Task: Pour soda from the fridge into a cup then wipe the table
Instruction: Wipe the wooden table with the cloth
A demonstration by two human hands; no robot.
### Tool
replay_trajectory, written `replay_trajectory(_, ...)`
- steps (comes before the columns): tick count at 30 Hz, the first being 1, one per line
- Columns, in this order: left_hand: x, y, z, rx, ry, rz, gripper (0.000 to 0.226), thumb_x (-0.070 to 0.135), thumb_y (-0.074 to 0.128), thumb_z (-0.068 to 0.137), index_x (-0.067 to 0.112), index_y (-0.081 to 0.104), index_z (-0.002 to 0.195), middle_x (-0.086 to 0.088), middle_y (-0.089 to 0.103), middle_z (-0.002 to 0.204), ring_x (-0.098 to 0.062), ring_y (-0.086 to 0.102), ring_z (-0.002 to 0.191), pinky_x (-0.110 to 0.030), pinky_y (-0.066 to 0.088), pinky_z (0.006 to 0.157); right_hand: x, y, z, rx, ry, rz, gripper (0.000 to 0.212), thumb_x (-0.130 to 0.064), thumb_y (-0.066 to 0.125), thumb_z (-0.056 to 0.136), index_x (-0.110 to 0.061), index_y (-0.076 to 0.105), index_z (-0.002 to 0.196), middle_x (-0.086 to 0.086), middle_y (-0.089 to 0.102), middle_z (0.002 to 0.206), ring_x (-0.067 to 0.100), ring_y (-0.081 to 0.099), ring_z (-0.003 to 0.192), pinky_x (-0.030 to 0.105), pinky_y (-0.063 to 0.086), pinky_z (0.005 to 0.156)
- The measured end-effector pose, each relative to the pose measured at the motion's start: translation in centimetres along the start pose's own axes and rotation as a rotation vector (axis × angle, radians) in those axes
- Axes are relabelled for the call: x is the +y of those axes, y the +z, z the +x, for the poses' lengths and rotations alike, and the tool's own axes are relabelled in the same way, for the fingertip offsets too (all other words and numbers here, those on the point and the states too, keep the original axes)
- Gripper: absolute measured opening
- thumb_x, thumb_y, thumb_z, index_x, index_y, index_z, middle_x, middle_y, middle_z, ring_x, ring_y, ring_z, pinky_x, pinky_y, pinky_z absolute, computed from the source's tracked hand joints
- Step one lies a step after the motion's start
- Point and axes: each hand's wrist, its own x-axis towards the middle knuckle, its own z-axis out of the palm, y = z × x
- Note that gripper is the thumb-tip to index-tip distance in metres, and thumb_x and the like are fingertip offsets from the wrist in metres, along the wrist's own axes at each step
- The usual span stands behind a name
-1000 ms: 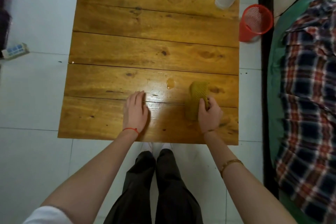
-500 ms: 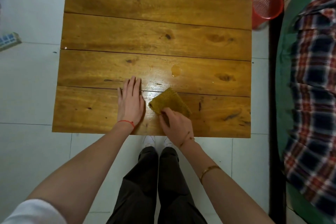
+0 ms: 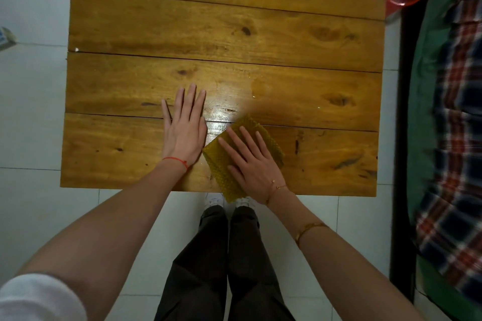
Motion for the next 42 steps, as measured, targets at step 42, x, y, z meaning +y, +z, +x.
replay_trajectory(42, 0.0, -0.7, 5.7, 0.035, -0.103, -0.046, 0.058, 0.028, 0.03, 0.103, 0.022, 0.011, 0.157, 0.003, 0.006, 0.166, -0.019, -0.002, 0.153, -0.059, 0.0, 0.12, 12.7, -3.6, 3.7, 0.301, 1.075, 0.089, 0.06, -0.045, 0.02, 0.103, -0.023, 0.005, 0.157, 0.009, 0.0, 0.164, 0.033, -0.001, 0.151, 0.055, 0.001, 0.121)
